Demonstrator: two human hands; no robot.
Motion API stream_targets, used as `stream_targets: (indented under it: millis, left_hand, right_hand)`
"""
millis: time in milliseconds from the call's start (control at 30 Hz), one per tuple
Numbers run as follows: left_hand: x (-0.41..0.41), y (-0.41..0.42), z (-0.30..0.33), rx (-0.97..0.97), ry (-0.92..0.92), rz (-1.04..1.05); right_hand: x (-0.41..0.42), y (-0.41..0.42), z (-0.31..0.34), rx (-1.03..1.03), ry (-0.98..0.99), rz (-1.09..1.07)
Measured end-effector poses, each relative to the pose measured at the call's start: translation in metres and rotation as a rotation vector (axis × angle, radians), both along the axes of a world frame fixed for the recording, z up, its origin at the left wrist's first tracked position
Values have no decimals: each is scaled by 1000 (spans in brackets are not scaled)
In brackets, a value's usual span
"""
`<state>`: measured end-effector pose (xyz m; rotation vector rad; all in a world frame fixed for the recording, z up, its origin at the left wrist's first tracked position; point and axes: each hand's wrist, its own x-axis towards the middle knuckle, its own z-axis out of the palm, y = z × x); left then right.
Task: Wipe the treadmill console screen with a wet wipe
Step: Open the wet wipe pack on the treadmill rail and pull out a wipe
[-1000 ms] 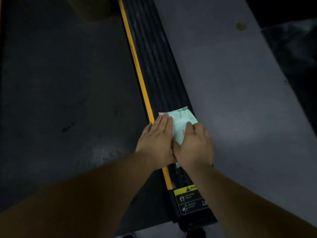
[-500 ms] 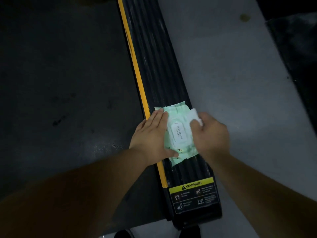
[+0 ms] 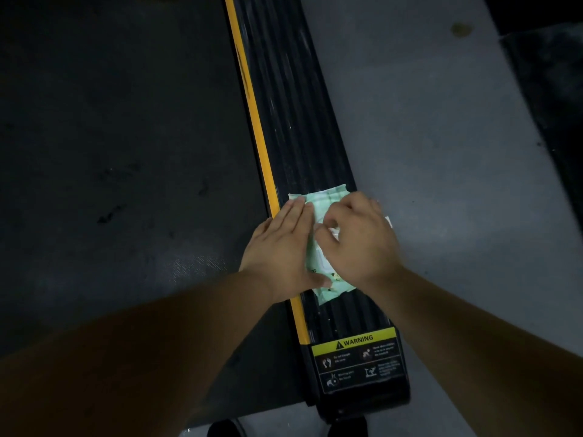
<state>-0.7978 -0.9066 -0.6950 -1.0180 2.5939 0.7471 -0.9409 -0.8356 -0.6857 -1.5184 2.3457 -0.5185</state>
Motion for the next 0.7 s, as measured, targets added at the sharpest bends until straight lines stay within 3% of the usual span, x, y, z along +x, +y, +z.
stream_targets:
  millis: [200,433,567,700]
  left_hand:
    - [-1,1,3,5,-14,10]
    - [0,1,2,11,-3,12]
    - [1,1,2,16,15,23]
    - [0,1,1,11,22,26]
  right_hand:
    - [0,25,-2,19,-8,-33]
    - [10,0,11,236,362,191]
    - [19,-5,16,169,390,258]
    - [21,-7,9,277,412,249]
